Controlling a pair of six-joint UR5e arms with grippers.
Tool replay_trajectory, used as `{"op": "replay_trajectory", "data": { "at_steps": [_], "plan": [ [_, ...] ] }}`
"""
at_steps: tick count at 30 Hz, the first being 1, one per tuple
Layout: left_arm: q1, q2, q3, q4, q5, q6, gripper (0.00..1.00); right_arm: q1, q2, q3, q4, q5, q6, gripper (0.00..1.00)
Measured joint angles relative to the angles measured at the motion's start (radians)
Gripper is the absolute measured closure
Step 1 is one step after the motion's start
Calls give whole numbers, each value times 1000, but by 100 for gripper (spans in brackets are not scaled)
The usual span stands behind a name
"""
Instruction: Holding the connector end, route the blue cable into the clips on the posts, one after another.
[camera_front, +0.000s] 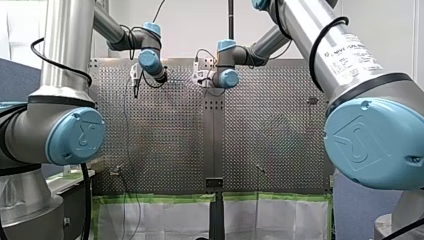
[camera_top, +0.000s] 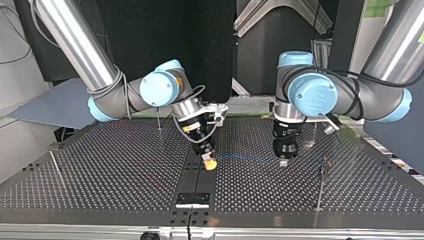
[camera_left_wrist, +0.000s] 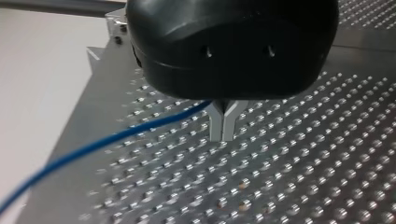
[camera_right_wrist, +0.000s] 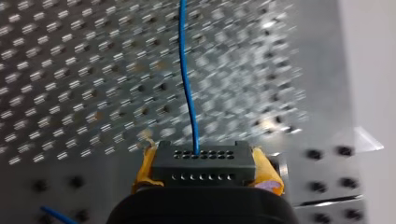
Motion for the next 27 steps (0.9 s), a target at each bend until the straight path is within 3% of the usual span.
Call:
{"op": "replay_trajectory", "data": {
  "at_steps": [9, 17, 24, 27],
  "plan": [
    [-49, -78, -26, 16, -13, -1, 99, -13, 1, 51, -6, 14, -10, 100],
    [-88, -108, -89, 91, -46, -16, 99, -51, 10, 126, -76, 29, -12, 100],
    [-116, -138, -109, 132, -76, -14, 99, -60, 62, 188, -132, 50, -51, 100],
    [-120, -145, -110, 135, -80, -13, 99, -61, 88, 215, -155, 67, -58, 100]
  ]
}}
